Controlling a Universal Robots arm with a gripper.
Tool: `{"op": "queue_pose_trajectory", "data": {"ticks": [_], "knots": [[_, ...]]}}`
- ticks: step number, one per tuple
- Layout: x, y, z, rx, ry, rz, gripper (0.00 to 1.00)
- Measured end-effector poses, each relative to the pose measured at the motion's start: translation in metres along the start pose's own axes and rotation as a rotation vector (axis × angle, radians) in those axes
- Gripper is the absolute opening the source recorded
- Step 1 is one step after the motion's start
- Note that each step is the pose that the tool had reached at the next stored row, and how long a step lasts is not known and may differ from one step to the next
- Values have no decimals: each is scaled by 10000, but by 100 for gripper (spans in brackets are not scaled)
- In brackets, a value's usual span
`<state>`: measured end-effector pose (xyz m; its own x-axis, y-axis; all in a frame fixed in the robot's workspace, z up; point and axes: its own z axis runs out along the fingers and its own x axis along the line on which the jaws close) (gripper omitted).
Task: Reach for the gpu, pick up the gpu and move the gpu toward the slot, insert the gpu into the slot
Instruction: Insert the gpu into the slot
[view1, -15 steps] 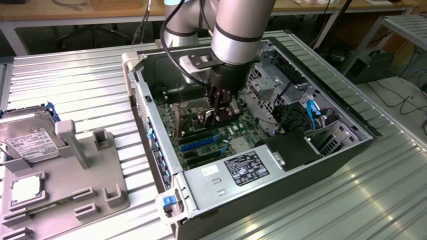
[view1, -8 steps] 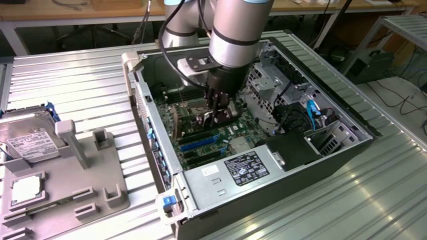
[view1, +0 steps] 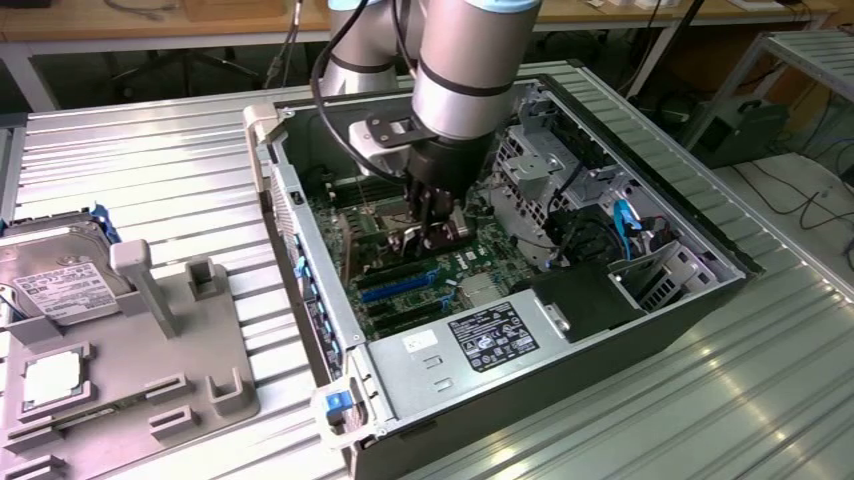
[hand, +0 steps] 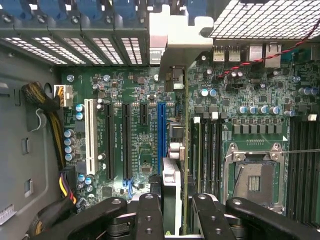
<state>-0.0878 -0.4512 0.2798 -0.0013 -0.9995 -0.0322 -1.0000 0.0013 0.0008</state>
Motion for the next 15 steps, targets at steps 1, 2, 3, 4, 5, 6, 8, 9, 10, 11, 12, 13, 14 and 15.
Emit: {"op": "queue_pose_trajectory", "data": {"ticks": [1,2,3,4,5,6,8,9,10,11,12,13,14,15], "knots": [[2,0,2,1,-1,-1,28],[7,1,3,0,-1,-1,28],[12,1,4,0,-1,0,28],[18,1,5,1,-1,0,28],[23,1,5,1,0,0,28],[27,5,7,2,-1,1,28],[28,21,11,2,-2,0,28],[30,28,11,0,0,1,28],[33,30,12,0,0,0,28],[41,31,13,0,1,-2,28],[52,31,14,0,-1,-1,28],[64,31,14,0,-1,0,28],[76,31,14,0,0,0,28],[88,32,15,1,-1,0,28]]}}
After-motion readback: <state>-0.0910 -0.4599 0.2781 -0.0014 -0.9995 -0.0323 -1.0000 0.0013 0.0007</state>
